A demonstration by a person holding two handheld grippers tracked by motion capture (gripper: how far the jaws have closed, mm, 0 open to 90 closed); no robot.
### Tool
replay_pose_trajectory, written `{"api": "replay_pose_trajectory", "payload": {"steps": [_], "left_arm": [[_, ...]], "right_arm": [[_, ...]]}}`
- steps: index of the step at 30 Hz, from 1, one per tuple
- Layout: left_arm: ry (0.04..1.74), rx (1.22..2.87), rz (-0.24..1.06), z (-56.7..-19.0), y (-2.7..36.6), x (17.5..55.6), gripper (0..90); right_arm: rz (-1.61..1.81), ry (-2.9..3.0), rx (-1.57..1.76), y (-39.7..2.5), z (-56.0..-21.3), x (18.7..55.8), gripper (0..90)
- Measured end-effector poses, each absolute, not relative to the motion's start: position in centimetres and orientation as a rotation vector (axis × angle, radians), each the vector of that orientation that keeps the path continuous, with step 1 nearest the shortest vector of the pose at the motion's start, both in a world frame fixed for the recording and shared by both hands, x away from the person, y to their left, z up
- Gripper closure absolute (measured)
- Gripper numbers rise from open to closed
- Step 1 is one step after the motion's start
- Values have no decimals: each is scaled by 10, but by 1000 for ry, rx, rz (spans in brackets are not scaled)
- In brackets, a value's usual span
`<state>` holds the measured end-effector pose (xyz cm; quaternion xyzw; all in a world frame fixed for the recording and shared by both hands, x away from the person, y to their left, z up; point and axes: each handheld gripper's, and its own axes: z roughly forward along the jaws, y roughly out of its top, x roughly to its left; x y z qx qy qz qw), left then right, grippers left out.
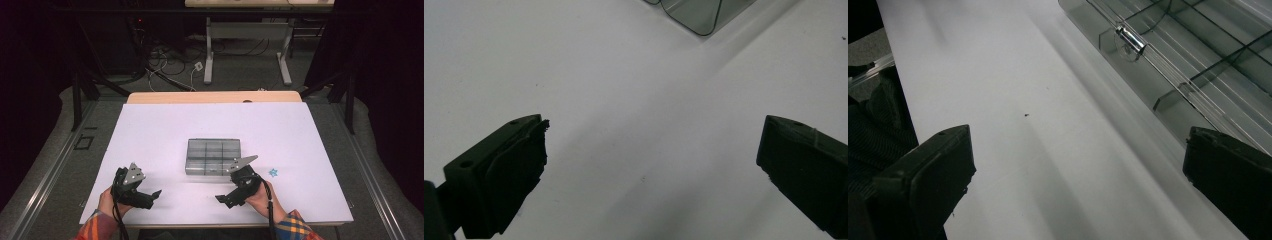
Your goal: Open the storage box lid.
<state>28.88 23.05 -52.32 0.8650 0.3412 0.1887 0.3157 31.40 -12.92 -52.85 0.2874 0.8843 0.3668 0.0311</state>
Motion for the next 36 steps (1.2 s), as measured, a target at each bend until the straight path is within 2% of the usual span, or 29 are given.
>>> {"api": "replay_pose_trajectory", "payload": {"steps": [15,18,20,21,23,25,26,27,28,30,32,33,34,36], "left_arm": [[910,2261,509,-525,228,289,0],[910,2282,477,-525,229,290,0],[913,2282,478,-525,230,290,0],[910,2283,478,-525,230,290,0],[912,2283,476,-525,230,290,0],[907,2290,487,-525,230,290,0],[909,2287,483,-525,230,290,0],[909,2287,484,-525,230,290,0],[909,2286,483,-525,230,290,0],[912,2283,477,-525,230,290,0],[915,2267,489,-527,229,290,0],[916,2265,490,-527,229,290,0],[916,2265,490,-527,229,290,0],[916,2267,490,-527,229,290,0]], "right_arm": [[1152,2712,846,-120,-538,317,0],[1169,2704,849,-116,-539,318,18],[1156,2687,852,-112,-539,317,89],[1169,2643,865,-110,-540,318,174],[1165,2652,865,-109,-540,319,186],[1163,2634,895,-108,-543,320,259],[1158,2607,909,-106,-545,319,326],[1158,2607,909,-106,-545,319,326],[1168,2562,937,-106,-546,319,424],[1169,2556,956,-106,-546,319,452],[1217,2506,966,-107,-547,320,531],[1210,2485,993,-107,-545,320,608],[1210,2485,993,-107,-545,320,608],[1221,2458,1020,-108,-545,320,680]]}}
